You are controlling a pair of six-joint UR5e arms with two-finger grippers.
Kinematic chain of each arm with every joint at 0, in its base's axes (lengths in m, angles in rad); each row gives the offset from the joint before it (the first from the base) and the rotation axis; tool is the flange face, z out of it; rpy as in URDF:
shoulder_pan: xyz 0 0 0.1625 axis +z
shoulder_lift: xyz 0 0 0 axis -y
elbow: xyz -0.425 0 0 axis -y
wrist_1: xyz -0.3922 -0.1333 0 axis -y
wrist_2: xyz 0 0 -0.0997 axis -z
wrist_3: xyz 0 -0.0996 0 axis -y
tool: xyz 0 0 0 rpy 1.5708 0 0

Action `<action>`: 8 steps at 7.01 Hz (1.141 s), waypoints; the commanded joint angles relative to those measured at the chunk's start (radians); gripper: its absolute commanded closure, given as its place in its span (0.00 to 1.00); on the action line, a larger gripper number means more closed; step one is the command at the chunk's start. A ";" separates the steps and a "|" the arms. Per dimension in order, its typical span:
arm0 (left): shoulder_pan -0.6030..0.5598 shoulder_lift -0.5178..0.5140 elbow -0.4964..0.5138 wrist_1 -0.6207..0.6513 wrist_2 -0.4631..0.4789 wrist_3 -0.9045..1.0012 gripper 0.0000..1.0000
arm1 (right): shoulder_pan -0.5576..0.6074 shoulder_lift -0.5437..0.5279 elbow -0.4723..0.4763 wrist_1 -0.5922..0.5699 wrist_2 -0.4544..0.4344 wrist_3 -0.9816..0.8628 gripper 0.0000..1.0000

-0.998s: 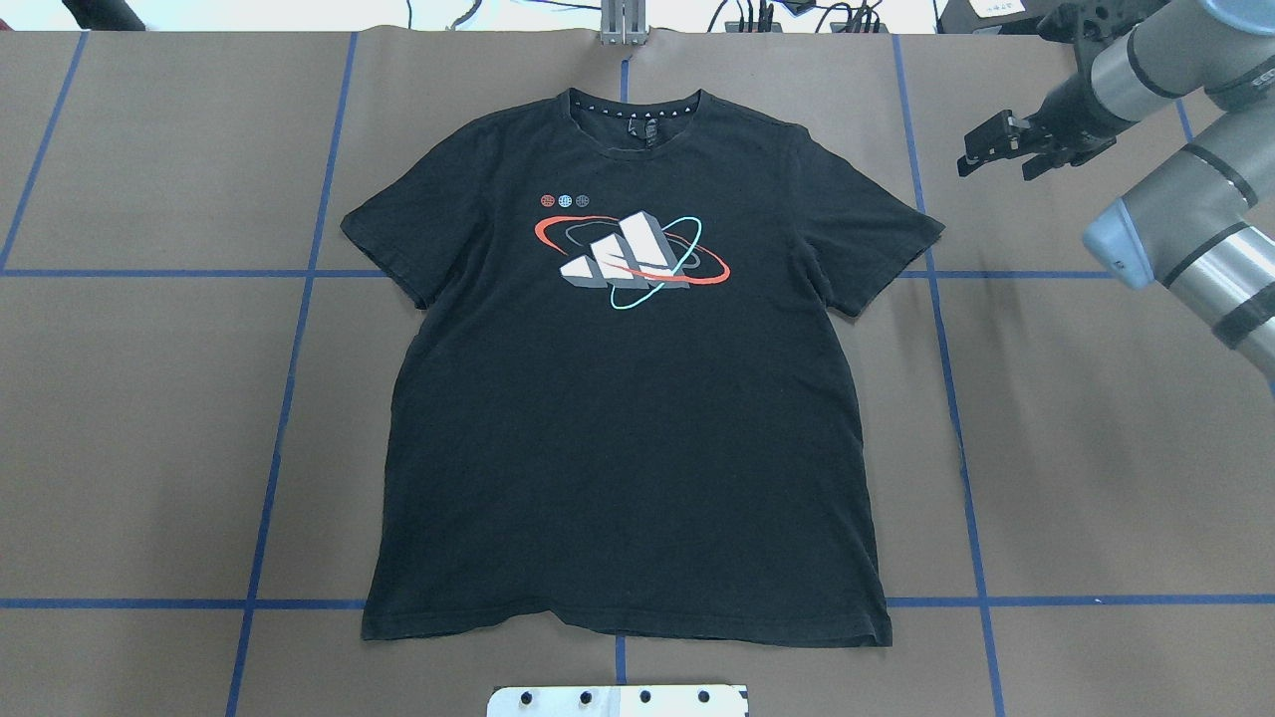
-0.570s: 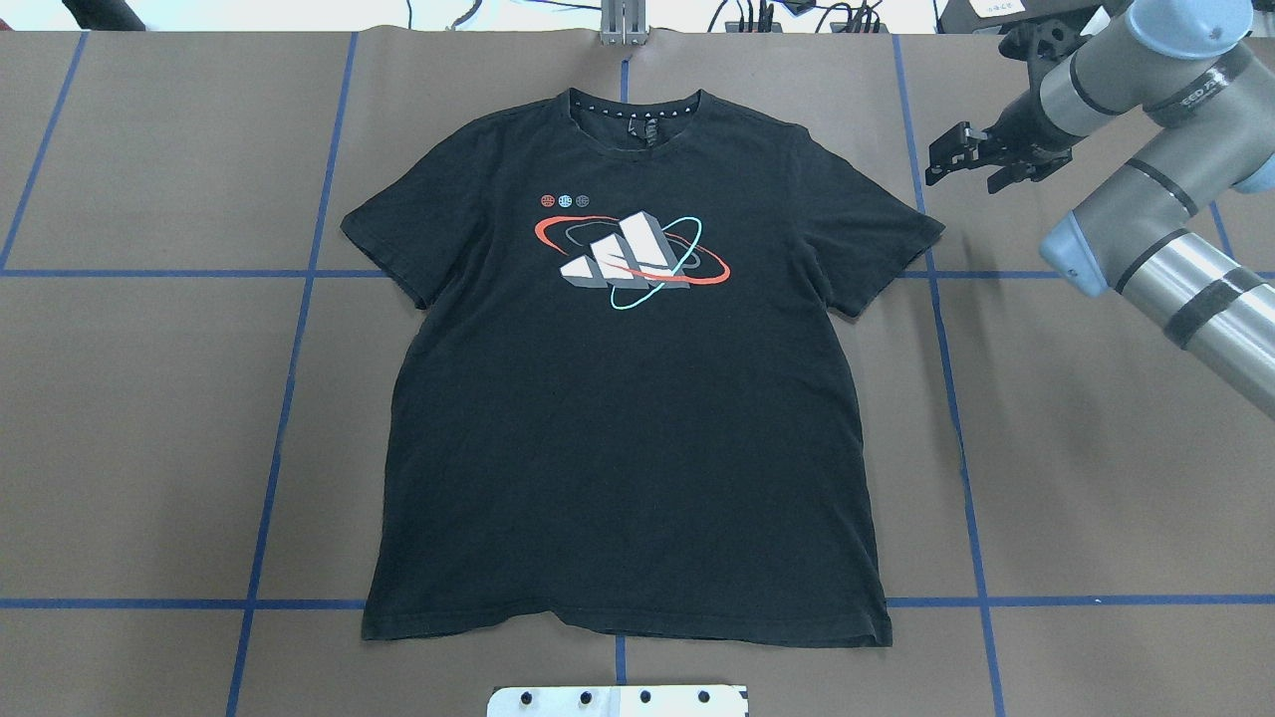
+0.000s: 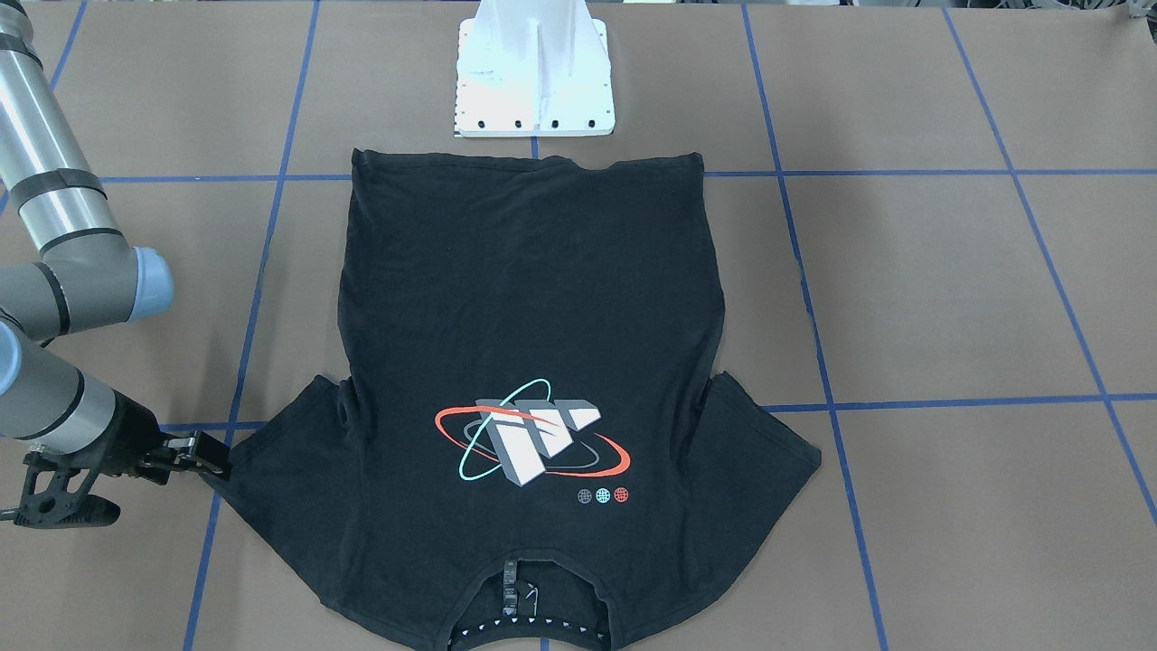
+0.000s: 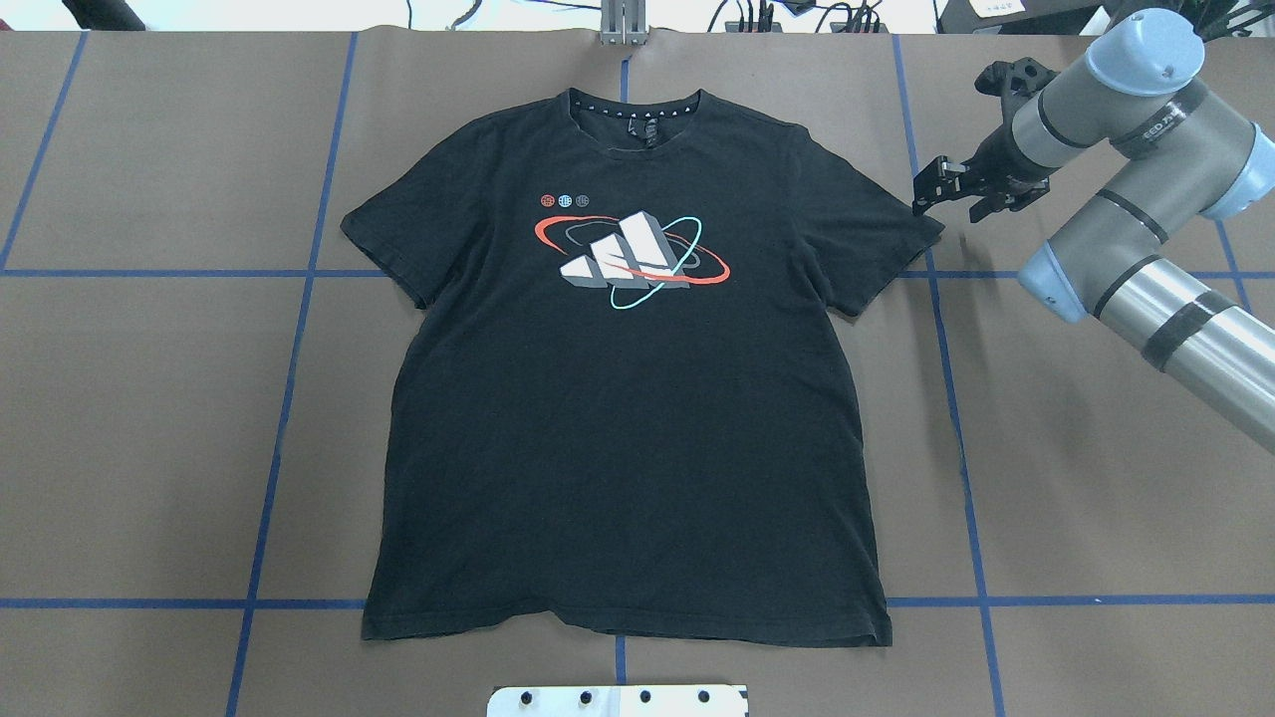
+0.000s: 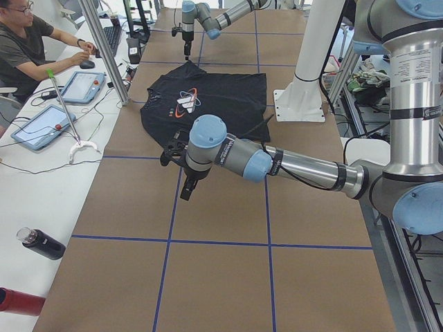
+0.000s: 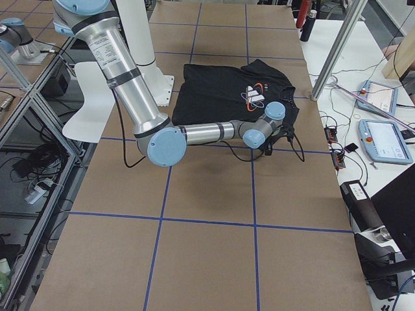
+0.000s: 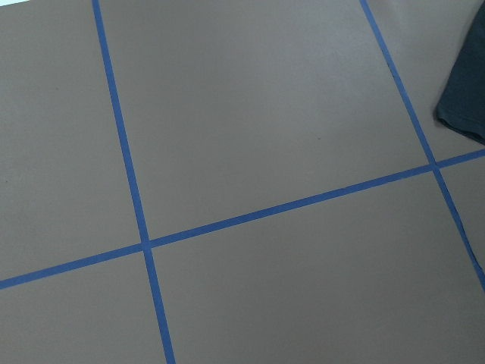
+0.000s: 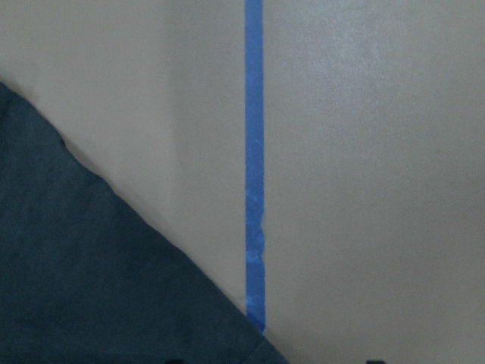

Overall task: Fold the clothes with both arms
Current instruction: 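Move the right gripper toward the shirt's sleeve nearest it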

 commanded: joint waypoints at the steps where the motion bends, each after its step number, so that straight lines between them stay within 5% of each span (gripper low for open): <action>1: 0.000 0.000 0.000 0.000 0.001 0.000 0.00 | -0.015 -0.001 -0.003 -0.001 -0.023 0.003 0.31; 2: 0.000 0.000 0.000 0.000 0.001 0.000 0.00 | -0.015 -0.002 -0.008 -0.003 -0.023 0.005 0.45; 3: 0.000 0.000 0.000 0.000 -0.001 0.000 0.00 | -0.015 -0.002 -0.009 -0.003 -0.023 0.008 0.84; 4: 0.000 0.000 0.001 0.002 -0.001 0.000 0.00 | -0.015 -0.002 -0.009 -0.003 -0.023 0.016 1.00; 8: 0.000 0.000 0.003 0.002 -0.001 0.000 0.00 | -0.009 0.007 0.104 -0.001 0.035 0.121 1.00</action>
